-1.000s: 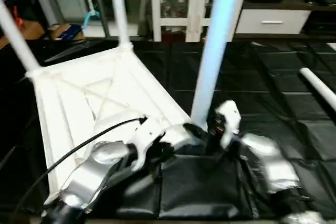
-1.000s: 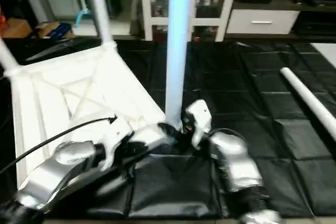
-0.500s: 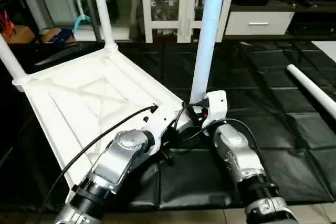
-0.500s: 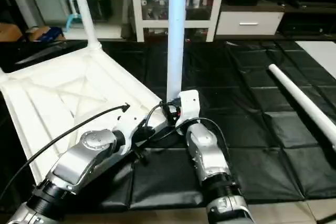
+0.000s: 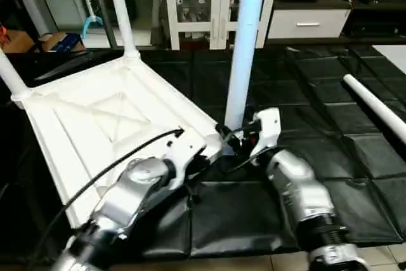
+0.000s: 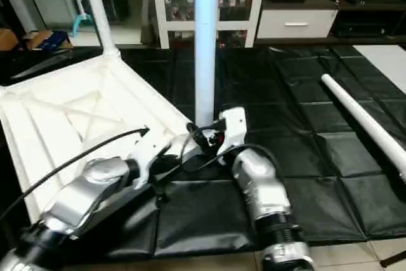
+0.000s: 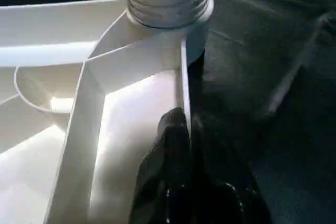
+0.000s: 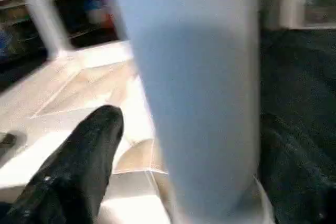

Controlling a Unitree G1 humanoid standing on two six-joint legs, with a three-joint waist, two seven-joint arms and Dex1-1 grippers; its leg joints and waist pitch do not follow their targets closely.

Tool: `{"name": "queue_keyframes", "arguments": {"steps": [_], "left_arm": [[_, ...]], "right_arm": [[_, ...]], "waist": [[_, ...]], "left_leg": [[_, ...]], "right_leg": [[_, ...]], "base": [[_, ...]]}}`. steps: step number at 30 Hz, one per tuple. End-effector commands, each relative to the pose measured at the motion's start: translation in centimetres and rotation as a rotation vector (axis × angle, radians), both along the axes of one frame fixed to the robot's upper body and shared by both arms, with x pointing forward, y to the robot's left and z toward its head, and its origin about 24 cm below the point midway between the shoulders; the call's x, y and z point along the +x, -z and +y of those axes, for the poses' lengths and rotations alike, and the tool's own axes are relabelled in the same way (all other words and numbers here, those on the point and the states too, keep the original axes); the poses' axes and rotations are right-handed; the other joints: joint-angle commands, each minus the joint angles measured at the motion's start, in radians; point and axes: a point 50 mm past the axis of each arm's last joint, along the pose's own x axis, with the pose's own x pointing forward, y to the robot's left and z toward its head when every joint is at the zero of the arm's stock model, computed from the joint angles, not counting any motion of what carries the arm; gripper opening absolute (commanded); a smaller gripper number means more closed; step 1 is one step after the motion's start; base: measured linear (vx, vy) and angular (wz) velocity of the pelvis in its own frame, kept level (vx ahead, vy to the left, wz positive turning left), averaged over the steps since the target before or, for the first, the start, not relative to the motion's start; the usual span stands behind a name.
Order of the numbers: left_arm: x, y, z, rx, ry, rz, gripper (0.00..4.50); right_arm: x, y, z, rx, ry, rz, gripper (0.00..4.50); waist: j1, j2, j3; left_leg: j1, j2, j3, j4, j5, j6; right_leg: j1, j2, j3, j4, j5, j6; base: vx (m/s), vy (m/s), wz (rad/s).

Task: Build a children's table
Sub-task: Rotate leg to tighten

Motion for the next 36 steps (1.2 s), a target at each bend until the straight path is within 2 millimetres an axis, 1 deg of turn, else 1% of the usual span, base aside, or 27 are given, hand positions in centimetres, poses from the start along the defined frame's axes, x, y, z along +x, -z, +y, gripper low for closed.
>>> {"name": "queue_keyframes", "arguments": {"steps": [1,2,3,4,5,6,7,8,9,10,11,12,14,15,17,19,21,23,24,29,31,33,36], "left_arm": [[-1.6,1.5,0.3,0.033,0.092,0.085,0.00],[-1.7,1.5,0.3,0.033,0.098,0.086,0.00],[-2.0,1.5,0.5,0.031,0.140,0.081,0.00],[-2.1,1.4,0.5,0.031,0.145,0.081,0.00],[-2.3,1.4,0.6,0.031,0.167,0.084,0.00],[-2.6,1.4,0.7,0.027,0.194,0.085,0.00],[-2.9,1.4,0.9,0.022,0.216,0.096,0.00],[-3.4,1.3,1.2,0.015,0.262,0.099,0.00],[-3.7,1.2,1.3,0.011,0.286,0.099,0.00],[-3.7,1.2,1.3,0.010,0.292,0.101,0.00],[-3.7,1.2,1.5,0.014,0.287,0.106,0.00],[-3.9,1.2,1.6,0.015,0.306,0.111,0.00],[-4.0,1.2,1.7,0.015,0.313,0.114,0.00],[-4.2,1.1,1.9,0.012,0.338,0.122,0.00],[-4.6,1.0,2.1,0.010,0.378,0.135,0.00],[-4.8,1.0,2.3,0.016,0.395,0.143,0.00],[-4.8,1.0,2.4,0.022,0.408,0.147,0.00],[-4.9,0.9,2.5,0.026,0.422,0.153,0.00],[-4.9,0.9,2.6,0.030,0.433,0.156,0.00],[-4.8,0.8,2.7,0.042,0.455,0.156,0.00],[-4.8,0.8,2.6,0.042,0.458,0.156,0.00],[-4.8,0.8,2.6,0.039,0.467,0.159,0.00],[-5.1,0.8,2.4,0.036,0.489,0.167,0.00]], "right_arm": [[-0.7,-0.7,-0.9,-0.008,-0.130,-0.015,4.20],[-0.8,-0.7,-1.1,-0.015,-0.143,-0.014,4.24],[-1.4,-0.8,-1.9,-0.042,-0.207,-0.013,4.25],[-1.5,-0.8,-2.0,-0.045,-0.214,-0.013,4.25],[-2.0,-0.7,-2.7,-0.064,-0.264,-0.001,4.25],[-2.6,-0.6,-3.3,-0.083,-0.312,0.012,4.25],[-3.2,-0.5,-3.9,-0.105,-0.357,0.024,4.25],[-3.9,-0.3,-4.6,-0.139,-0.410,0.045,4.25],[-4.2,-0.2,-4.9,-0.156,-0.429,0.054,4.25],[-4.3,-0.1,-5.0,-0.162,-0.435,0.056,4.25],[-4.4,-0.1,-5.1,-0.167,-0.443,0.055,4.25],[-4.6,0.0,-5.2,-0.182,-0.453,0.054,4.25],[-4.6,0.0,-5.2,-0.186,-0.457,0.054,4.25],[-4.8,0.1,-5.4,-0.195,-0.473,0.056,4.25],[-5.0,0.1,-5.5,-0.207,-0.502,0.055,4.25],[-5.1,0.0,-5.5,-0.213,-0.518,0.054,4.25],[-5.2,0.0,-5.6,-0.219,-0.535,0.055,4.25],[-5.2,0.0,-5.6,-0.233,-0.553,0.053,4.25],[-5.2,0.1,-5.6,-0.250,-0.566,0.049,4.25],[-5.5,0.4,-5.6,-0.292,-0.631,0.053,4.25],[-5.6,0.5,-5.6,-0.300,-0.646,0.056,4.25],[-5.6,0.7,-5.6,-0.319,-0.653,0.052,3.97],[-5.5,0.7,-5.5,-0.328,-0.655,0.042,3.84]], "waist": [[0.008,0.001,-0.046],[0.012,0.000,-0.048],[0.021,-0.001,-0.050],[0.025,0.000,-0.051],[0.029,0.001,-0.052],[0.035,0.001,-0.055],[0.044,0.000,-0.057],[0.046,0.002,-0.057],[0.049,0.000,-0.058],[0.049,0.000,-0.058],[0.050,0.002,-0.057],[0.050,0.001,-0.054],[0.048,0.000,-0.052],[0.048,0.003,-0.050],[0.048,0.002,-0.050],[0.048,0.003,-0.050],[0.048,0.003,-0.049],[0.048,0.003,-0.051],[0.048,0.001,-0.051],[0.048,0.001,-0.053],[0.049,-0.001,-0.053],[0.049,-0.001,-0.053],[0.050,0.000,-0.052]], "left_leg": [[0.027,0.062,-0.037,-0.089,-0.439,-0.013],[0.028,0.062,-0.035,-0.087,-0.423,-0.008],[0.025,0.063,-0.033,-0.086,-0.378,0.004],[0.026,0.063,-0.031,-0.084,-0.356,0.011],[0.029,0.063,-0.026,-0.082,-0.326,0.021],[0.025,0.062,-0.026,-0.078,-0.291,0.037],[0.022,0.064,-0.028,-0.077,-0.254,0.051],[0.022,0.064,-0.027,-0.075,-0.238,0.058],[0.023,0.064,-0.025,-0.072,-0.214,0.072],[0.023,0.064,-0.025,-0.072,-0.214,0.072],[0.024,0.063,-0.024,-0.072,-0.215,0.074],[0.024,0.064,-0.025,-0.076,-0.249,0.064],[0.025,0.064,-0.025,-0.078,-0.281,0.051],[0.030,0.065,-0.026,-0.080,-0.311,0.035],[0.032,0.066,-0.028,-0.082,-0.338,0.016],[0.035,0.066,-0.028,-0.084,-0.347,0.011],[0.035,0.065,-0.026,-0.083,-0.348,0.007],[0.032,0.065,-0.027,-0.083,-0.340,0.007],[0.031,0.065,-0.027,-0.082,-0.334,0.008],[0.029,0.064,-0.027,-0.079,-0.309,0.023],[0.028,0.064,-0.027,-0.077,-0.305,0.027],[0.029,0.064,-0.027,-0.077,-0.302,0.028],[0.029,0.064,-0.027,-0.077,-0.312,0.026]], "right_leg": [[0.011,-0.057,0.045,-0.081,-0.339,-0.157],[0.012,-0.056,0.046,-0.079,-0.319,-0.161],[0.019,-0.054,0.046,-0.074,-0.267,-0.172],[0.018,-0.054,0.046,-0.072,-0.240,-0.179],[0.014,-0.053,0.047,-0.069,-0.202,-0.195],[0.023,-0.052,0.045,-0.063,-0.163,-0.204],[0.029,-0.053,0.044,-0.057,-0.121,-0.210],[0.029,-0.052,0.043,-0.055,-0.102,-0.214],[0.030,-0.051,0.043,-0.050,-0.072,-0.229],[0.030,-0.051,0.043,-0.050,-0.072,-0.229],[0.028,-0.051,0.042,-0.051,-0.078,-0.238],[0.028,-0.053,0.042,-0.055,-0.131,-0.238],[0.027,-0.053,0.042,-0.059,-0.183,-0.230],[0.024,-0.053,0.044,-0.063,-0.223,-0.222],[0.023,-0.053,0.045,-0.065,-0.249,-0.208],[0.020,-0.051,0.046,-0.066,-0.252,-0.206],[0.019,-0.051,0.047,-0.065,-0.247,-0.209],[0.023,-0.053,0.047,-0.063,-0.240,-0.208],[0.023,-0.052,0.046,-0.062,-0.233,-0.208],[0.026,-0.053,0.046,-0.058,-0.206,-0.220],[0.027,-0.054,0.046,-0.058,-0.210,-0.221],[0.026,-0.053,0.046,-0.058,-0.214,-0.221],[0.025,-0.052,0.046,-0.058,-0.227,-0.221]], "base": [[0.000,0.000,0.00],[0.000,0.000,0.00],[0.000,0.000,0.00],[0.052,-0.015,0.06],[0.000,0.000,0.00],[0.000,0.000,0.00],[0.000,0.000,0.00],[0.051,-0.001,0.00],[0.051,-0.001,0.00],[0.000,0.000,0.00],[0.000,0.000,0.00],[0.000,0.000,0.00],[0.000,0.000,0.00],[0.000,0.000,0.00],[0.000,0.000,0.00],[0.000,0.000,0.00],[0.000,0.000,0.00],[0.000,0.000,0.00],[0.000,0.000,0.00],[0.000,0.000,0.00],[0.000,0.000,0.00],[0.000,0.000,0.00],[0.000,0.000,0.00]]}}
